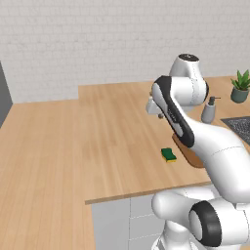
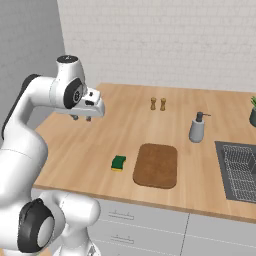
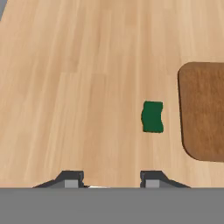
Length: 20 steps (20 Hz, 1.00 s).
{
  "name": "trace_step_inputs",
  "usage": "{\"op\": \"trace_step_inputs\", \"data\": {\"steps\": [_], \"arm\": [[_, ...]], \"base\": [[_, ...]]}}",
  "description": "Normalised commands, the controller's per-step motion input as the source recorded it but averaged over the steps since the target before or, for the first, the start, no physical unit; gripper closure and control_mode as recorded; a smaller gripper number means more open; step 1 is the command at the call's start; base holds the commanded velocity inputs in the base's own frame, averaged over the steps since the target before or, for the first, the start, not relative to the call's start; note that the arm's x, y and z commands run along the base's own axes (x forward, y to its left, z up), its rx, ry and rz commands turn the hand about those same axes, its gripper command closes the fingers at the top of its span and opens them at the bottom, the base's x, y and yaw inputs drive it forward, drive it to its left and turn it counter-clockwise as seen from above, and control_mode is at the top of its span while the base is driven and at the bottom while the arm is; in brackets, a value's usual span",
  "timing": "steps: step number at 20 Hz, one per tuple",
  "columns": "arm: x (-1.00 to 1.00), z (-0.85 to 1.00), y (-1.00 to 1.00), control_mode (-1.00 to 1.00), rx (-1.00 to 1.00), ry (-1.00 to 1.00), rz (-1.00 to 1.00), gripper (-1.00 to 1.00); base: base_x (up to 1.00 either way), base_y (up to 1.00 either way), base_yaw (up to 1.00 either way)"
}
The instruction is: Pick up the sponge from the counter and clean the cutting board by briefly scrubbing or pressing down on the cutting board. Once finished, release the sponge.
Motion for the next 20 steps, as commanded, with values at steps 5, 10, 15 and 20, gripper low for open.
{"op": "trace_step_inputs", "data": {"steps": [5, 10, 15, 20], "arm": [[-0.06, -0.27, -0.24, -1.00, 0.04, 0.00, 0.00, -1.00], [0.00, -0.69, -0.39, -1.00, 0.03, 0.00, 0.00, -1.00], [0.04, -0.71, -0.53, -1.00, -0.01, 0.08, 0.00, -1.00], [0.26, -0.75, -0.20, -1.00, -0.02, 0.22, 0.00, -1.00]], "base": [[0.00, 0.00, 0.00], [0.00, 0.00, 0.00], [0.00, 0.00, 0.00], [0.00, 0.00, 0.00]]}}
